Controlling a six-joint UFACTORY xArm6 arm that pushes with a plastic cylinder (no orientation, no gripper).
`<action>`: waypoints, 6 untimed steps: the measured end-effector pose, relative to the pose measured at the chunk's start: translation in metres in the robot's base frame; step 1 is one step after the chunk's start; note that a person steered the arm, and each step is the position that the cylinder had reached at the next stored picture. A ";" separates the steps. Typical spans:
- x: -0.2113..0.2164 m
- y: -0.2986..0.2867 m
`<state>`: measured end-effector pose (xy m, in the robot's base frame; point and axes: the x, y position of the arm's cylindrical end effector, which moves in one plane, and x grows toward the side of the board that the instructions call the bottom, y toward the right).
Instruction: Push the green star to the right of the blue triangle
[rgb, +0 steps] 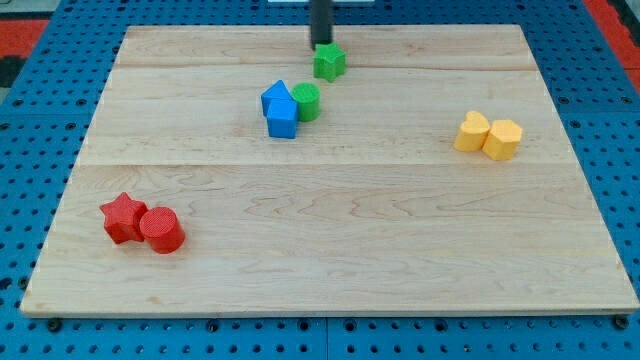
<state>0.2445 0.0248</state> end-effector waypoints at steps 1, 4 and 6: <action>0.036 0.038; 0.014 0.023; 0.042 -0.047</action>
<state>0.2863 -0.0223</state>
